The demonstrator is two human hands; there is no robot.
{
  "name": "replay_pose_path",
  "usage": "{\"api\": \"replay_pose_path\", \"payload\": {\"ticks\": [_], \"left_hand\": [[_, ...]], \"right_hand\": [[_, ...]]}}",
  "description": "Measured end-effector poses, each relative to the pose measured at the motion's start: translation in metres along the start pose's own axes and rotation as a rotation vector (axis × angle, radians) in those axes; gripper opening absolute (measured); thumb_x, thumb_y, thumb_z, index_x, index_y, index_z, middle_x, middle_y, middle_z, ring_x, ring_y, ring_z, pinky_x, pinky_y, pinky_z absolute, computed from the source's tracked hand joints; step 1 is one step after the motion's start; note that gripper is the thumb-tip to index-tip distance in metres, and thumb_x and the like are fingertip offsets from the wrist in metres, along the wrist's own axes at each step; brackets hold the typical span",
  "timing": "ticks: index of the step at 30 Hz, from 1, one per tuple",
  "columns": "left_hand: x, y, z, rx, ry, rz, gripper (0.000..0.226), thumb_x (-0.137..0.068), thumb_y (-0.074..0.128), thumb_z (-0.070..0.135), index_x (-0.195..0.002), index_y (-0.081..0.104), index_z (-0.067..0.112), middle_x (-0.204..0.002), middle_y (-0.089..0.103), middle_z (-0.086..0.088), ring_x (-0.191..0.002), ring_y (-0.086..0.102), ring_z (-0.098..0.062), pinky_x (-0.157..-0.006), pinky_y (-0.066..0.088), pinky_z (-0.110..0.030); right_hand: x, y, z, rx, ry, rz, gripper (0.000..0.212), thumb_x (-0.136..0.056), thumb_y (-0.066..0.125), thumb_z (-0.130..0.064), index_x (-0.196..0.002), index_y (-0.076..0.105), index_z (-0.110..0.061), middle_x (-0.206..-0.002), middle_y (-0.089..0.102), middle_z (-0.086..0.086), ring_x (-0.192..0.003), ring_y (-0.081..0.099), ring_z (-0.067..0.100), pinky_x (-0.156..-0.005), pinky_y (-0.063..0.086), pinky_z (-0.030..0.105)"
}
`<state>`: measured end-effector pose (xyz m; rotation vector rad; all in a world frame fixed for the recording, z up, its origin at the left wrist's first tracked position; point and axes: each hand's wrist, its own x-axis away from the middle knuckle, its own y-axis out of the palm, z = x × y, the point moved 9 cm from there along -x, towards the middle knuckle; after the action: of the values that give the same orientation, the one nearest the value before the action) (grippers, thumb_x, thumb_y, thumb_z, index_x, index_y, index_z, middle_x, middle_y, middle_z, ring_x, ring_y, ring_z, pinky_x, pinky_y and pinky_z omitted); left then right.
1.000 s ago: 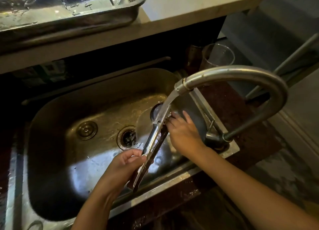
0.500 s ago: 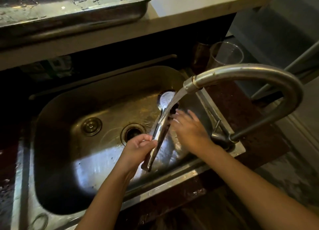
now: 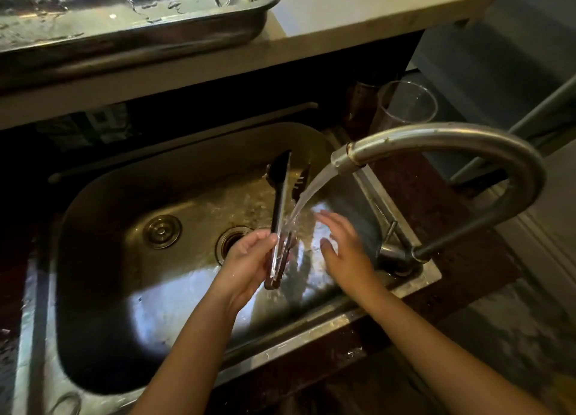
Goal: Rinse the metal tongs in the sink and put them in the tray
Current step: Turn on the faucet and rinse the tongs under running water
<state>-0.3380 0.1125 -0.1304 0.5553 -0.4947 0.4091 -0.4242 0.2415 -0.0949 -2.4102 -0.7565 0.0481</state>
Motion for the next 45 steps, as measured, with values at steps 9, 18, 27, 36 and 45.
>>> {"api": "replay_pose_path", "payload": {"ticks": [9, 18, 27, 36, 45], "left_hand": [[0.028, 0.030, -0.029, 0.620, -0.200, -0.187, 0.033, -0.084, 0.050, 0.024, -0.100, 0.072, 0.005, -0.103, 0.074, -0.015, -0.092, 0.072, -0.018, -0.066, 0.059, -0.025], [0.045, -0.010, -0.015, -0.380, -0.040, 0.062, 0.015, -0.085, 0.061, 0.020, -0.078, 0.074, 0.022, -0.081, 0.071, -0.007, -0.084, 0.065, -0.026, -0.076, 0.052, -0.039], [0.068, -0.023, -0.026, -0.528, -0.095, 0.055, 0.014, -0.085, 0.061, 0.015, -0.083, 0.073, 0.009, -0.092, 0.073, -0.021, -0.074, 0.068, -0.020, -0.071, 0.053, -0.031], [0.069, -0.036, -0.015, -0.503, -0.089, 0.126, 0.029, -0.082, 0.065, 0.011, -0.067, 0.076, 0.033, -0.078, 0.077, -0.004, -0.073, 0.074, -0.022, -0.066, 0.057, -0.031], [0.067, -0.033, -0.012, -0.534, -0.094, 0.119, 0.019, -0.082, 0.064, 0.012, -0.073, 0.076, 0.023, -0.083, 0.075, -0.014, -0.074, 0.074, -0.024, -0.075, 0.057, -0.042]], "right_hand": [[0.004, 0.074, -0.016, -1.332, 0.465, -0.396, 0.046, -0.077, 0.060, -0.033, -0.113, 0.061, -0.004, -0.105, 0.070, 0.011, -0.095, 0.065, 0.020, -0.096, 0.045, 0.035], [0.018, 0.083, 0.014, -1.049, 0.604, -0.161, 0.007, -0.080, 0.065, -0.012, -0.085, 0.062, -0.009, -0.074, 0.062, 0.005, -0.072, 0.059, 0.019, -0.073, 0.047, 0.031], [0.004, 0.059, 0.033, -0.797, 0.657, -0.053, 0.080, -0.063, 0.082, -0.030, -0.129, 0.036, -0.029, -0.114, 0.061, 0.006, -0.104, 0.059, 0.026, -0.073, 0.051, 0.033], [-0.044, 0.014, 0.018, -0.472, 0.396, 0.029, 0.032, -0.083, 0.065, -0.031, -0.089, 0.061, 0.001, -0.074, 0.052, 0.014, -0.048, 0.047, 0.009, -0.038, 0.036, 0.016], [-0.048, 0.028, 0.017, -0.100, 0.345, -0.039, 0.080, -0.064, 0.073, -0.055, -0.126, 0.048, -0.011, -0.117, 0.058, 0.008, -0.087, 0.063, 0.017, -0.065, 0.057, 0.034]]}}
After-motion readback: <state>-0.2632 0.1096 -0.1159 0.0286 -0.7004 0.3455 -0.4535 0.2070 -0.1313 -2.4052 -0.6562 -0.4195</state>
